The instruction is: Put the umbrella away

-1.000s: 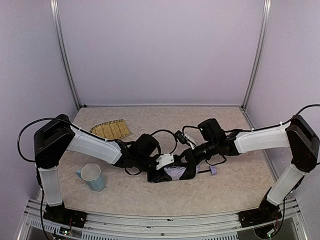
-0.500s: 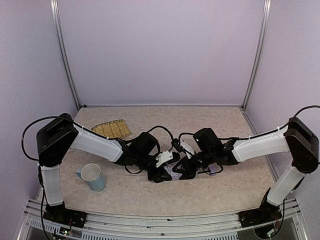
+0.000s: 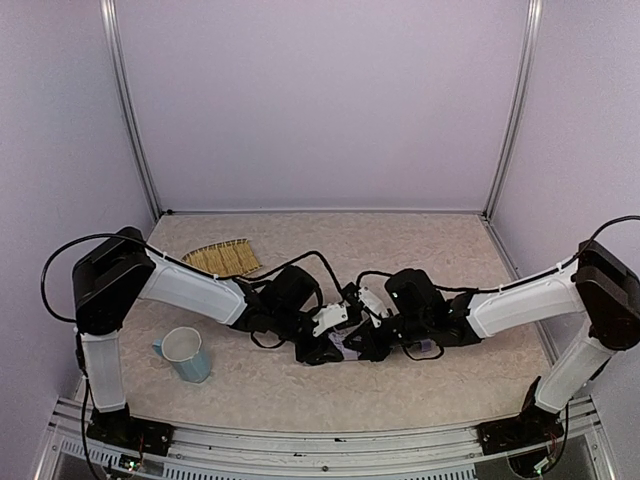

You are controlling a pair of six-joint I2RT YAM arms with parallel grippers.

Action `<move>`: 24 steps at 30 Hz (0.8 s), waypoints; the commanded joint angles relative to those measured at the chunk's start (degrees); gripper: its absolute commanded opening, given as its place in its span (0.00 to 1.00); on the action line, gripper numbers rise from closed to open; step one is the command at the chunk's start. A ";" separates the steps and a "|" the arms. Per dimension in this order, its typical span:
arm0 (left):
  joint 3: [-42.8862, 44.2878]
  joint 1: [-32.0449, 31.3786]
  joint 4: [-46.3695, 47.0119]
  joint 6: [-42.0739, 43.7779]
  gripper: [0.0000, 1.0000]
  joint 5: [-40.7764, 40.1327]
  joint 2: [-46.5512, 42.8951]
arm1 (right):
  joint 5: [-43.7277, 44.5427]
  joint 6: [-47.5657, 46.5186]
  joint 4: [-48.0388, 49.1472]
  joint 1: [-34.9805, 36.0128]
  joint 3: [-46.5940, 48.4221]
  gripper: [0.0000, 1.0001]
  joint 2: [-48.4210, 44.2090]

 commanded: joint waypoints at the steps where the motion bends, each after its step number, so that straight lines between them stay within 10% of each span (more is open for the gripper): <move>1: -1.72 0.91 -8.48 -2.66 0.00 -13.53 5.42 | -6.84 -0.46 -6.25 6.17 -5.65 0.12 -0.94; 17: -3.51 -5.43 -7.56 3.76 0.00 -20.47 4.88 | -8.12 2.20 -10.75 6.14 -10.81 0.23 -18.64; 24: -5.32 -6.35 -6.00 5.76 0.00 -20.63 3.59 | -26.05 -7.61 -15.39 -10.96 -5.74 0.31 -24.64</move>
